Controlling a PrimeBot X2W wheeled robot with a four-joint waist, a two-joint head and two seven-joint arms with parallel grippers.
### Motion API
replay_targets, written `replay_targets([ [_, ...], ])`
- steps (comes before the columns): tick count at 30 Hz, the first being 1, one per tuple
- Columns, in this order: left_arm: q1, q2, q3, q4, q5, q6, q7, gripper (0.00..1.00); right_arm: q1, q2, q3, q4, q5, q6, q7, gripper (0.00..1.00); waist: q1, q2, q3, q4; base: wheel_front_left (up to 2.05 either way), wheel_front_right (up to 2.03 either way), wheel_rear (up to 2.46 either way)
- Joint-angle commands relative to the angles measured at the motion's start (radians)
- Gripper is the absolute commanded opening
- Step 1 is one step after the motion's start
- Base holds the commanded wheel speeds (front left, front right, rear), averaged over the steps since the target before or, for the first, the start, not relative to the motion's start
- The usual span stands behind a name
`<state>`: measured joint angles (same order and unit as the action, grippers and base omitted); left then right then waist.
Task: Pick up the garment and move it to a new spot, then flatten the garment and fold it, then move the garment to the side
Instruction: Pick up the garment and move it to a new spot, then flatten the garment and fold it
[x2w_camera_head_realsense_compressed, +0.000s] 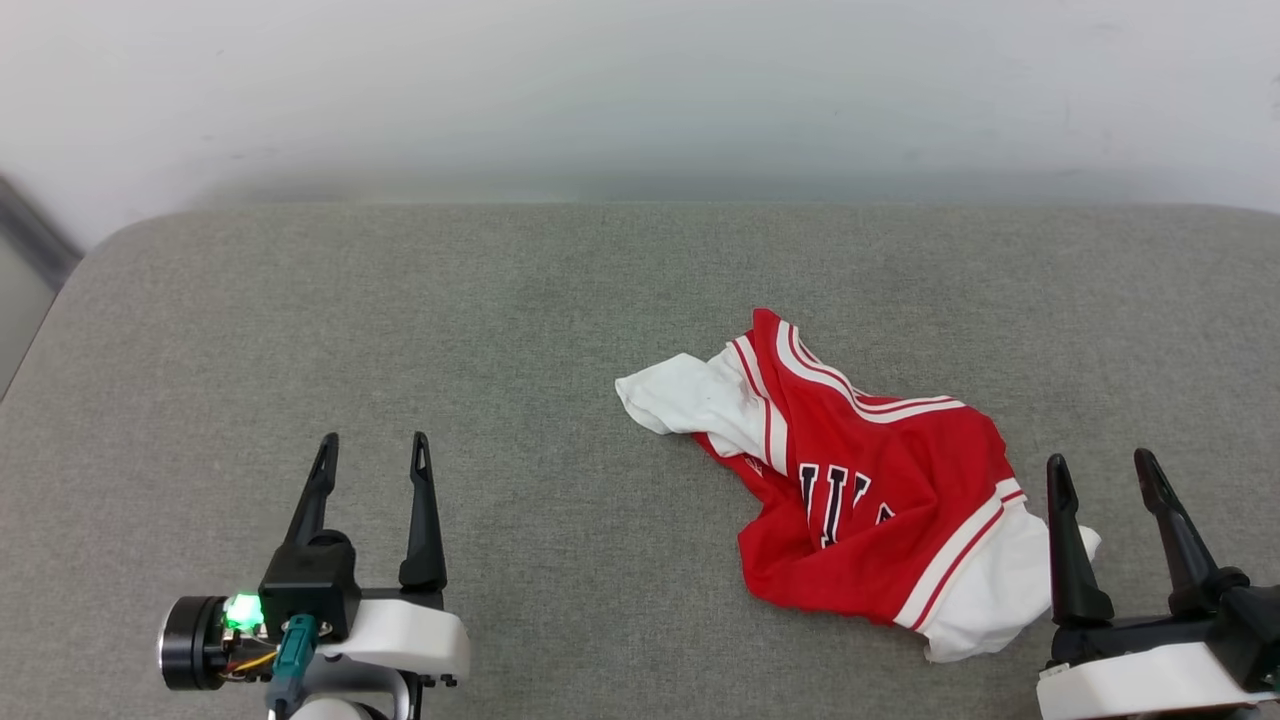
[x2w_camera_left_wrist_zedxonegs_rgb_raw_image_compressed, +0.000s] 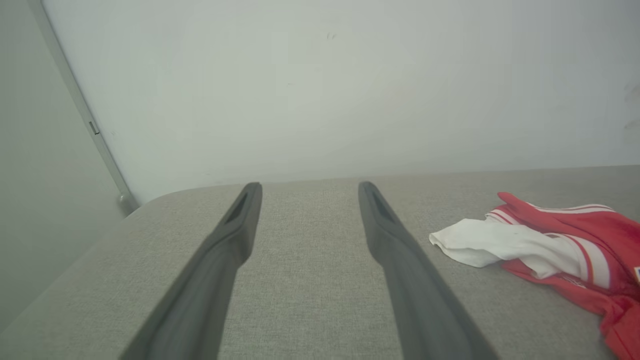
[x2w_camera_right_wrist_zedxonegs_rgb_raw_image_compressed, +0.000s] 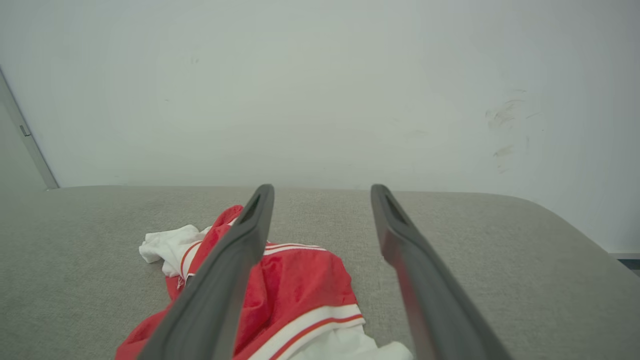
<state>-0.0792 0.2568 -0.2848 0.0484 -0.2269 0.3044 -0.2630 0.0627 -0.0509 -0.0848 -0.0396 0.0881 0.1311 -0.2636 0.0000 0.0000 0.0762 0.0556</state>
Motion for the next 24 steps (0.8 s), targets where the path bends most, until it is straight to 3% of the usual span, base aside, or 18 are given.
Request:
replay_targets([
  [1,0.017,-0.018,0.020,0.006,0.023,-0.020,-0.003,1.00,0.012,0.001,0.001,0.003,0.011,-0.001,-0.002,1.00,0.0000,0.0000,-0.003,0.000,0.00,0.00,0.00],
  [8,0.043,-0.072,0.076,0.026,0.081,-0.085,-0.003,1.00,0.018,0.001,0.004,0.016,0.028,-0.001,-0.002,1.00,0.0000,0.0000,-0.012,-0.003,0.00,0.00,0.00],
  [24,0.075,-0.139,0.160,0.057,0.147,-0.169,-0.003,1.00,0.031,0.001,0.002,0.031,0.053,-0.001,-0.002,1.00,0.0000,0.0000,-0.030,-0.004,0.00,0.00,0.00],
])
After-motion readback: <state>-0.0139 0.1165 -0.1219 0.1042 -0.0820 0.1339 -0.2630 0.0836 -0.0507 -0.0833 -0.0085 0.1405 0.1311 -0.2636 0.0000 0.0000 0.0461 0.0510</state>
